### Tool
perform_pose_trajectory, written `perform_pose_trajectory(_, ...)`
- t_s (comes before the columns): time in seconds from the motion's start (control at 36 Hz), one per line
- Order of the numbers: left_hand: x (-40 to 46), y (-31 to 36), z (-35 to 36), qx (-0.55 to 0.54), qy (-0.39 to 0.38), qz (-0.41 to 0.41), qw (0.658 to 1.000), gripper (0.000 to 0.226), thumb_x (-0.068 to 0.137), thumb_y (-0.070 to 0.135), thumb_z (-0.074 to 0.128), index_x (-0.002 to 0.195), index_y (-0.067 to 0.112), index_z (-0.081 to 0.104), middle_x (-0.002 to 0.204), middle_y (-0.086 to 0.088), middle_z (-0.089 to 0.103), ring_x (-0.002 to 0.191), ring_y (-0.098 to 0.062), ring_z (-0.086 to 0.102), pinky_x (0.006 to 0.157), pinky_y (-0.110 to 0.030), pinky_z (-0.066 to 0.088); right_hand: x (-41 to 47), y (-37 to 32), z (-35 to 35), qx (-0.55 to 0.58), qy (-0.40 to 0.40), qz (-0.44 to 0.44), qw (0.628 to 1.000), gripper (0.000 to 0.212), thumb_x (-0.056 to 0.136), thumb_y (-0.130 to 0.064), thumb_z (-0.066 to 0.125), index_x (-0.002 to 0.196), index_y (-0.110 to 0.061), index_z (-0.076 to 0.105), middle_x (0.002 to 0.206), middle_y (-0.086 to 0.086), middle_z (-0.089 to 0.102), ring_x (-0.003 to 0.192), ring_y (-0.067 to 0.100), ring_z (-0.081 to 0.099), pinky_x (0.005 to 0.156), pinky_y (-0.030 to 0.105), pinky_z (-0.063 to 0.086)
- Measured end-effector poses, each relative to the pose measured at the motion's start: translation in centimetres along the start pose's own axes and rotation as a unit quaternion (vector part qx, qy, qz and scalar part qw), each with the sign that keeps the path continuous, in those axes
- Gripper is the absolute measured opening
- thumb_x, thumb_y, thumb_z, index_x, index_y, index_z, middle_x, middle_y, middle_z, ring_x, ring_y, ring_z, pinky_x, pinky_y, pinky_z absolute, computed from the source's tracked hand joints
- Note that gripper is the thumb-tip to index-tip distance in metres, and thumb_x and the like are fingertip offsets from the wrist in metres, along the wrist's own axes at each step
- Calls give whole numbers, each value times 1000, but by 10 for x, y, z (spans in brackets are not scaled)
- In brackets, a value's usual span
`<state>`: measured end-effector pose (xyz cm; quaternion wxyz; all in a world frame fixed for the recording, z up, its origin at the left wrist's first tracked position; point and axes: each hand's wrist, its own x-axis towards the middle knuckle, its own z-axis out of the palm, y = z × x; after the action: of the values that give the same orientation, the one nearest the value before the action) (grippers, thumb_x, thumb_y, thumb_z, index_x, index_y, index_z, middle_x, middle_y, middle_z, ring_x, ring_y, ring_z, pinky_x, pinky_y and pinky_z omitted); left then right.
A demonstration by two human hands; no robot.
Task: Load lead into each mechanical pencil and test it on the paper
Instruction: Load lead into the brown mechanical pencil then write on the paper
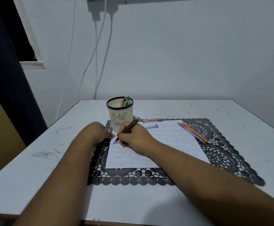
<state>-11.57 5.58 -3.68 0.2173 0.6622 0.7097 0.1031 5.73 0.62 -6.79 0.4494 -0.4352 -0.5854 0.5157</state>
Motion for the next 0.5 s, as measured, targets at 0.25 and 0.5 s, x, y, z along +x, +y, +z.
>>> perform_pose_trajectory(0.25,-3,2,-1,1,0,2,1000,34,88,42,78,83,10,66,83,-5,65,77,-19,58,72,-32,42,2,3,-1,-12,7,-5,1000,20,91,4,65,77,-11,66,76,17,61,75,31,58,72,40,53)
perform_pose_trajectory(0.5,-1,2,0,-6,0,0,1000,37,87,43,79,81,10,65,80,-5,63,77,-21,58,72,-32,43,5,6,-2,-18,18,-12,1000,21,91,5,65,77,-11,67,78,15,63,76,31,60,74,38,56)
